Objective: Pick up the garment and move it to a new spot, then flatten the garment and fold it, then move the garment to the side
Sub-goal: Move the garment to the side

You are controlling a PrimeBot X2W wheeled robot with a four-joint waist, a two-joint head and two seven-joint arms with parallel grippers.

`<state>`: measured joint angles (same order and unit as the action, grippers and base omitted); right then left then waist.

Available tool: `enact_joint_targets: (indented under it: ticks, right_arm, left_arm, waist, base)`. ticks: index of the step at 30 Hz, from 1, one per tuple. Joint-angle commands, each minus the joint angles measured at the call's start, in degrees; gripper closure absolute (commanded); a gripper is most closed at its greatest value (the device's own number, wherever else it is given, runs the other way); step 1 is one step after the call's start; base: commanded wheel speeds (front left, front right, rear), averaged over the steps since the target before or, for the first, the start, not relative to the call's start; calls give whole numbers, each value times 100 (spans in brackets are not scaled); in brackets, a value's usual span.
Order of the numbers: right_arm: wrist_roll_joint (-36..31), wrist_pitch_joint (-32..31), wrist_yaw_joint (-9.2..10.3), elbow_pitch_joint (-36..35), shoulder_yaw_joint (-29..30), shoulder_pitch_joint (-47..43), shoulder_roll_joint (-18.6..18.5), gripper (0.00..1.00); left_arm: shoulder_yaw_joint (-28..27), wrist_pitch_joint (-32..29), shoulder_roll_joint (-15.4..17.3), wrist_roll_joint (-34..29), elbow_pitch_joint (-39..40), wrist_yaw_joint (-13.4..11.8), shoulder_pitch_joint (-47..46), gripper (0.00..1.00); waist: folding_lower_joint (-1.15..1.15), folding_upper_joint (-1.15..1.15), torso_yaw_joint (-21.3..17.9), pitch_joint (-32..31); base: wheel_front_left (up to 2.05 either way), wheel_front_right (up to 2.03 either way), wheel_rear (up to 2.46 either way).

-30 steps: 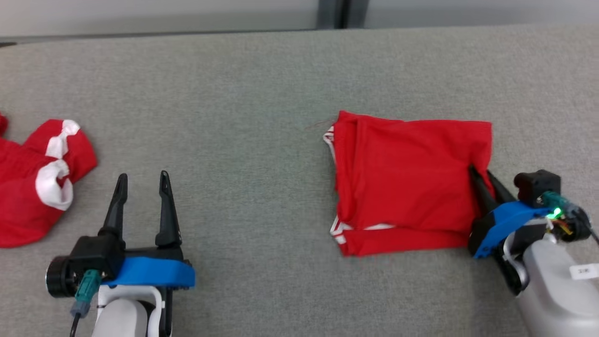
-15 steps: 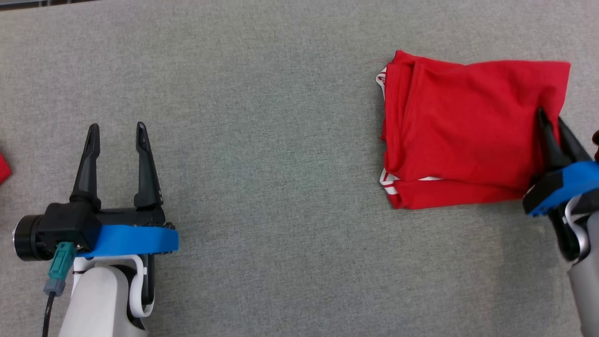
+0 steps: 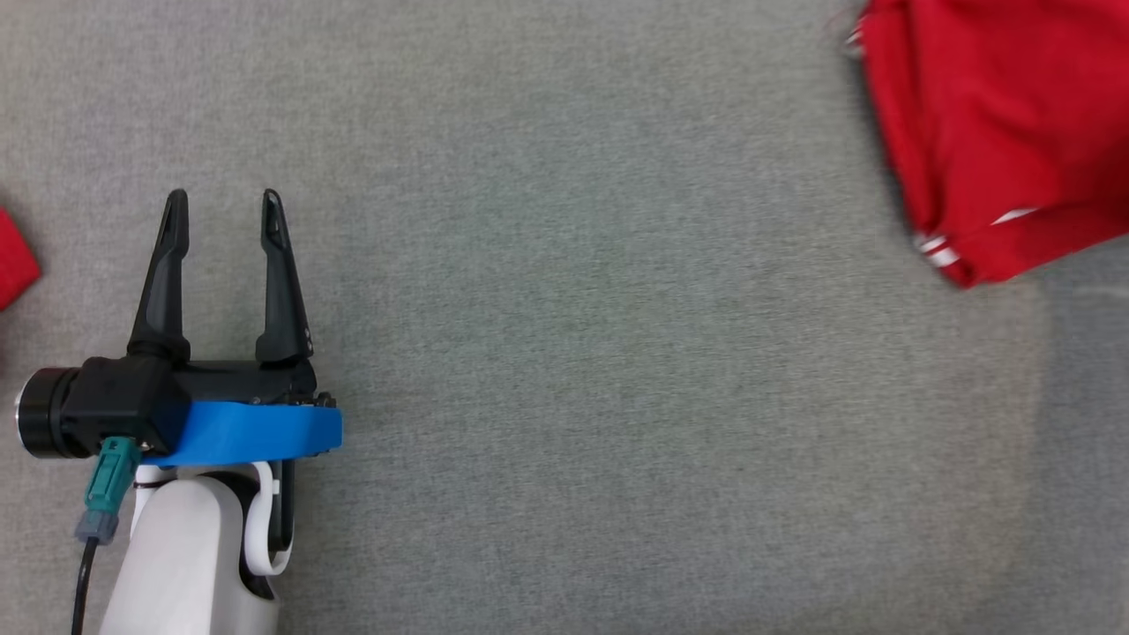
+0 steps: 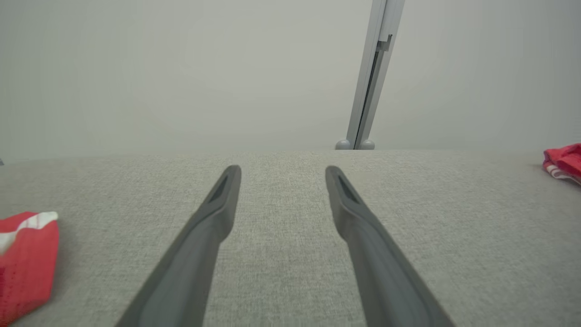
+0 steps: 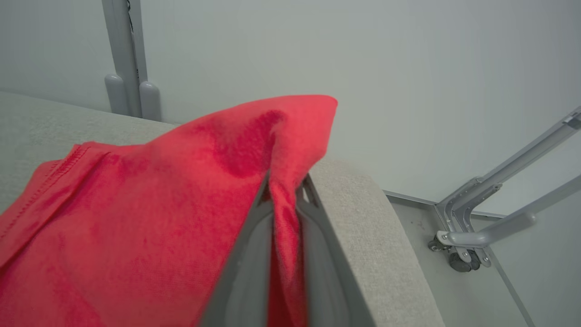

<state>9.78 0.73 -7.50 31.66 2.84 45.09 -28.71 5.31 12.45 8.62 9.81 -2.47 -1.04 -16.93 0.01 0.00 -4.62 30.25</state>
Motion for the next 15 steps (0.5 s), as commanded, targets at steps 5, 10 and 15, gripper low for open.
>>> enact_joint_targets:
  ticks: [5, 10, 15]
  right_arm:
    - [-84, -5, 1, 510, 245, 564, -571, 100]
    - [-242, 17, 1, 954, 391, 914, -847, 100]
    - [-371, 70, 1, 1389, 342, 1221, -937, 100]
  left_arm:
    - [56, -5, 4, -14, 92, -13, -201, 0]
    - [121, 5, -17, -1, 99, -24, -296, 0]
    - [143, 18, -3, 11, 118, -48, -357, 0]
  waist:
    - [-1, 0, 246, 237]
    - [-1, 0, 351, 339]
    - [-1, 0, 407, 419]
  base:
    - [0, 0, 0]
    - [0, 0, 0]
    - [0, 0, 0]
